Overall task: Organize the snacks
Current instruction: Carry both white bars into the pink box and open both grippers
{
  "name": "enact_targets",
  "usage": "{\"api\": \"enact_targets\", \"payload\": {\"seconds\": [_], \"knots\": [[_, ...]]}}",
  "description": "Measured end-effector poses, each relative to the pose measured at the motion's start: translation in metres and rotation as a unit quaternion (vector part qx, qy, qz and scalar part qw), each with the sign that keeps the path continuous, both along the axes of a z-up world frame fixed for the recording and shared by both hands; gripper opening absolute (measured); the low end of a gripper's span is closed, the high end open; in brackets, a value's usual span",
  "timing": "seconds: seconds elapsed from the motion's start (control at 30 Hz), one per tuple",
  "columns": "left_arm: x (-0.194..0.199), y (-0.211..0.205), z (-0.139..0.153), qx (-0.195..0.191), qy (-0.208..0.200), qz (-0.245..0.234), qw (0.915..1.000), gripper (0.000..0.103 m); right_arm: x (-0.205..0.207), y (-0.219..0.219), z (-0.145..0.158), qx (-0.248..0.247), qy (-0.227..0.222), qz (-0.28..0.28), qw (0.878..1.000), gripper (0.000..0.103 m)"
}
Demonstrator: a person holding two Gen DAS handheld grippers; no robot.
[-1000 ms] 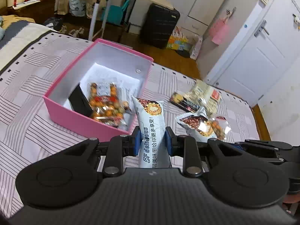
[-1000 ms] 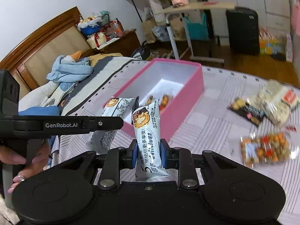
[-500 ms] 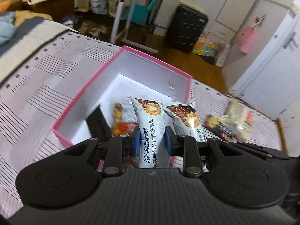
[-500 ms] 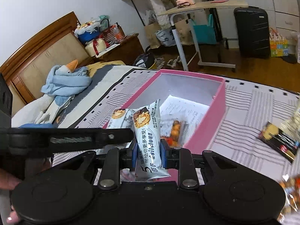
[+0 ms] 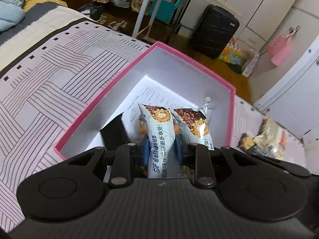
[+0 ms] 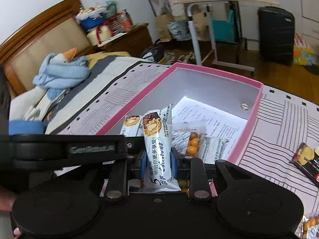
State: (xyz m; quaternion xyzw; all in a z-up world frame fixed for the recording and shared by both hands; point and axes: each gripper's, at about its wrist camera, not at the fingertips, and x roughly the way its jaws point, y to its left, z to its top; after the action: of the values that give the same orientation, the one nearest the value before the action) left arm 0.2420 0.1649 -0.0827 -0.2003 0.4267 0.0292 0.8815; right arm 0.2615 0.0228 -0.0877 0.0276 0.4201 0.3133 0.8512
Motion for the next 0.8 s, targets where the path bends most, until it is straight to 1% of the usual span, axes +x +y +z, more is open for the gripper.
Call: {"api": "enact_targets", "payload": {"seconds": [0.03, 0.07, 0.13, 0.17, 0.2, 0.23, 0.3, 0.37, 0.47, 0.53, 0.57, 0.7, 0.8], "knots": [[0.001, 0.000, -0.002, 0.000, 0.004, 0.001, 1.0000, 0.026, 0.000, 0.000, -0.003, 0.001, 0.001, -0.003, 1.000, 0.029], [0.001, 0.001, -0.004, 0.000, 0.005, 0.001, 1.0000, 0.026, 0.000, -0.001, -0.005, 0.004, 0.004, -0.009, 1.000, 0.033], [0.000, 0.002, -0.007, -0.007, 0.006, 0.011, 0.9999, 0.027, 0.002, -0.001, -0.007, 0.001, 0.008, -0.015, 1.000, 0.034], [-0.001, 0.003, -0.009, -0.012, 0.008, 0.019, 0.9997, 0.030, 0.001, -0.001, -0.007, -0.003, 0.007, -0.013, 1.000, 0.039], [-0.001, 0.003, -0.010, -0.010, 0.012, 0.025, 0.9996, 0.037, 0.000, -0.001, -0.007, -0.008, 0.003, -0.012, 1.000, 0.041], [-0.001, 0.004, -0.011, -0.003, 0.017, 0.026, 0.9995, 0.048, -0.002, -0.002, -0.006, -0.014, -0.001, -0.008, 1.000, 0.041], [-0.004, 0.003, -0.008, 0.006, 0.027, 0.024, 0.9993, 0.055, -0.005, -0.007, -0.002, -0.025, -0.012, 0.009, 1.000, 0.041], [-0.009, 0.004, -0.002, -0.001, 0.027, 0.012, 0.9996, 0.055, -0.009, -0.014, 0.006, -0.027, -0.011, 0.007, 1.000, 0.041], [-0.018, 0.001, 0.016, -0.005, 0.016, -0.009, 0.9998, 0.057, -0.021, -0.034, 0.028, -0.008, -0.013, 0.004, 1.000, 0.042], [-0.026, -0.003, 0.031, -0.008, 0.000, -0.031, 0.9995, 0.062, -0.031, -0.044, 0.039, -0.021, -0.025, 0.007, 0.999, 0.042], [-0.030, -0.005, 0.036, -0.009, -0.005, -0.041, 0.9991, 0.062, -0.038, -0.051, 0.047, -0.031, -0.038, 0.008, 0.999, 0.042], [-0.040, -0.021, 0.054, 0.010, -0.009, -0.094, 0.9955, 0.062, -0.060, -0.081, 0.071, -0.038, -0.051, 0.005, 0.998, 0.042], [-0.046, -0.037, 0.064, 0.023, -0.020, -0.122, 0.9921, 0.062, -0.081, -0.106, 0.085, -0.041, -0.068, 0.006, 0.997, 0.043]]}}
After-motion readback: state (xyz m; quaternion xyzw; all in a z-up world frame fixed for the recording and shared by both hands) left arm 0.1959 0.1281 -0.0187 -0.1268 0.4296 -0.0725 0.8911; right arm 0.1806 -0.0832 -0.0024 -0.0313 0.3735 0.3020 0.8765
